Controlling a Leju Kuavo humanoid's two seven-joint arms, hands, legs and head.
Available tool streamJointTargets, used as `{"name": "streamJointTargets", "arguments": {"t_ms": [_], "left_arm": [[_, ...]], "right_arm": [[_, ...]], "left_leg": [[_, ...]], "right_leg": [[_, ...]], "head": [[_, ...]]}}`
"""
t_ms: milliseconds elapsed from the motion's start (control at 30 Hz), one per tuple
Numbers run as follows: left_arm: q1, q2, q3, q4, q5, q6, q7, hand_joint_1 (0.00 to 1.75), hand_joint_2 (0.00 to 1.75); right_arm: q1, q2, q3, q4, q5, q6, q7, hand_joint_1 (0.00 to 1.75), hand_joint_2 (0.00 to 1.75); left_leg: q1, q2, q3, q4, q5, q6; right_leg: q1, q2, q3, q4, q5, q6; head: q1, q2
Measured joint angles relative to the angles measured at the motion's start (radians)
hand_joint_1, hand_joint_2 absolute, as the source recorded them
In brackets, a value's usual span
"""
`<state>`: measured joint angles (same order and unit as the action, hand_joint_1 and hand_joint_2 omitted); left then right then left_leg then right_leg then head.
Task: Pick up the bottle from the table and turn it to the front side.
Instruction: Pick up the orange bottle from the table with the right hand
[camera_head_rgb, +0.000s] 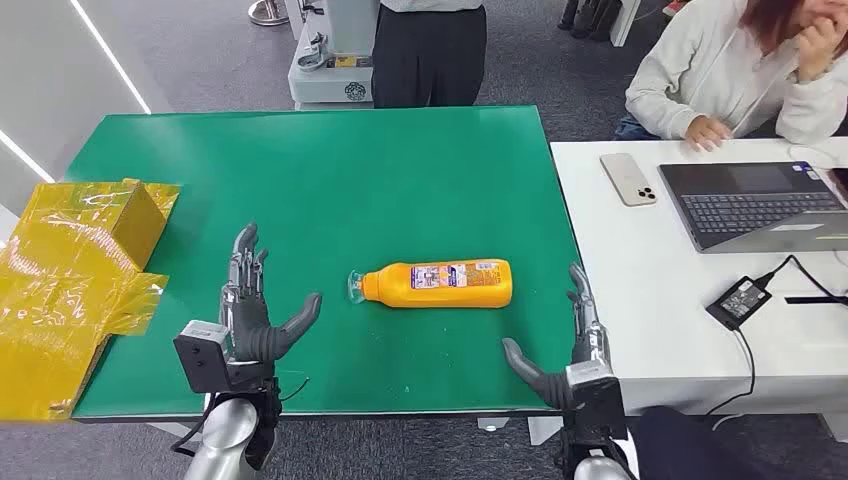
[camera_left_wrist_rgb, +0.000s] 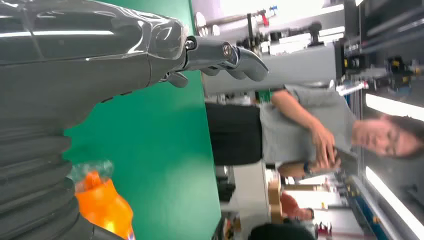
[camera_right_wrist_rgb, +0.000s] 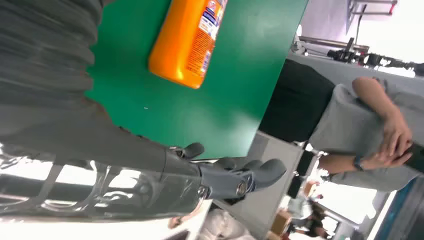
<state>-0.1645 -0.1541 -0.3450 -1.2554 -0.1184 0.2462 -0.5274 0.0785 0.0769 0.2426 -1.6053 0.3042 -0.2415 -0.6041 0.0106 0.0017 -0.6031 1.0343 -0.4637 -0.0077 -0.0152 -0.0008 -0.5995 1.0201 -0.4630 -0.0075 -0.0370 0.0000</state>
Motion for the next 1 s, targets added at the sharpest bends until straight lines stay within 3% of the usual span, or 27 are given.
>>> {"name": "streamJointTargets", "arguments": {"t_ms": [200, 333, 467, 600, 733, 1000], "left_arm": [[-0.024, -0.007, -0.019, 0.042, 0.001, -0.008, -0.010, 0.00, 1.75], [-0.049, -0.012, -0.032, 0.081, 0.002, -0.024, -0.011, 0.00, 1.75], [-0.080, -0.015, -0.050, 0.139, 0.004, -0.043, -0.014, 0.00, 1.75], [-0.123, -0.022, -0.066, 0.212, 0.011, -0.049, -0.018, 0.00, 1.75], [-0.157, -0.028, -0.071, 0.279, 0.014, -0.047, -0.017, 0.00, 1.75], [-0.178, -0.023, -0.072, 0.367, 0.013, -0.023, -0.013, 0.00, 1.75]], "right_arm": [[-0.113, -0.024, 0.009, 0.102, 0.079, 0.001, 0.044, 0.00, 1.75], [-0.206, -0.052, 0.031, 0.187, 0.120, 0.052, 0.098, 0.00, 1.75], [-0.325, -0.097, 0.083, 0.298, 0.160, 0.256, 0.179, 0.00, 1.75], [-0.487, -0.125, 0.157, 0.471, 0.159, 0.476, 0.191, 0.00, 1.75], [-0.609, -0.131, 0.227, 0.615, 0.157, 0.551, 0.184, 0.00, 1.75], [-0.746, -0.131, 0.364, 0.751, 0.145, 0.686, 0.187, 0.00, 1.75]], "left_leg": [[0.000, 0.000, 0.000, 0.000, 0.001, 0.000], [0.000, 0.000, 0.000, 0.000, 0.001, 0.000], [0.000, 0.000, 0.000, 0.001, 0.001, 0.000], [0.000, 0.000, 0.000, 0.001, 0.002, 0.000], [0.000, -0.001, 0.000, 0.001, 0.003, 0.000], [0.000, -0.001, -0.001, 0.001, 0.002, 0.000]], "right_leg": [[0.000, 0.000, 0.000, 0.000, 0.000, 0.000], [0.000, 0.000, 0.000, 0.000, 0.000, 0.000], [0.000, 0.000, 0.000, 0.001, 0.001, 0.000], [0.000, 0.000, 0.000, 0.001, 0.002, 0.000], [0.000, 0.000, 0.000, 0.001, 0.002, 0.000], [0.000, 0.000, -0.001, 0.002, 0.002, 0.000]], "head": [[0.000, 0.000], [0.000, 0.000], [0.000, 0.000], [0.000, 0.000], [0.000, 0.000], [0.000, 0.000]]}}
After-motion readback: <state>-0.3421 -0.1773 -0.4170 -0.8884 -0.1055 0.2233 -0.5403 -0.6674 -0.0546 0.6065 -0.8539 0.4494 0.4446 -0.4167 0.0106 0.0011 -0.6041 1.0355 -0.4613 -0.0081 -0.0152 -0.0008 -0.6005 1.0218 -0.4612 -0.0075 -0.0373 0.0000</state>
